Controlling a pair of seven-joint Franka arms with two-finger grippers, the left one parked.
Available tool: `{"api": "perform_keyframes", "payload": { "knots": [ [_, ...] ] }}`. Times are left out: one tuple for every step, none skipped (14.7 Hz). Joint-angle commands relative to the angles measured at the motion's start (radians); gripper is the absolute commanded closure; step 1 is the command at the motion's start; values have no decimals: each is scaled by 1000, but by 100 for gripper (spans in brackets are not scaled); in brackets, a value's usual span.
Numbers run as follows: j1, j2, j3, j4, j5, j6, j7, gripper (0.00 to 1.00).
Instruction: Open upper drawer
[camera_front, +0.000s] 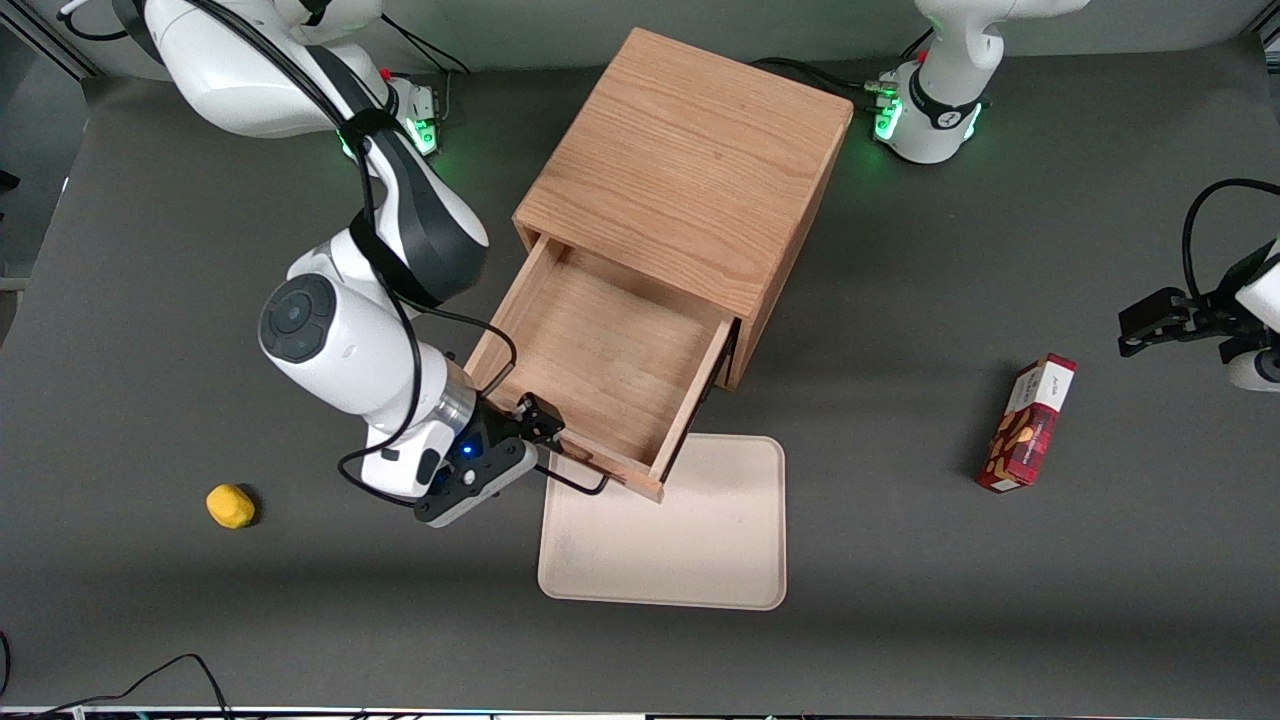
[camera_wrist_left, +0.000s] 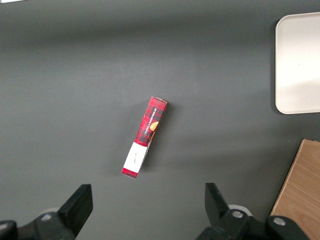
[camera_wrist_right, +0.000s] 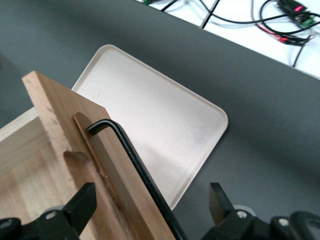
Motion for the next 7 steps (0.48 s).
{"api": "perform_keyframes", "payload": {
  "knots": [
    [-41,-94,-19,-22,7,-104,39,0],
    [-61,-126,-29,-24,-1,-139,74,0],
    [-96,-156,-46,-19,-4,-185,76,0],
    [-131,-184,-54,-15,-10,-234,82,0],
    [-162,-210,-66,-15,-27,-268,82,0],
    [-200,-229,-90,-15,-56,-282,79,0],
    [-233,-246,-95,-24,-64,-291,73,0]
  ]
}}
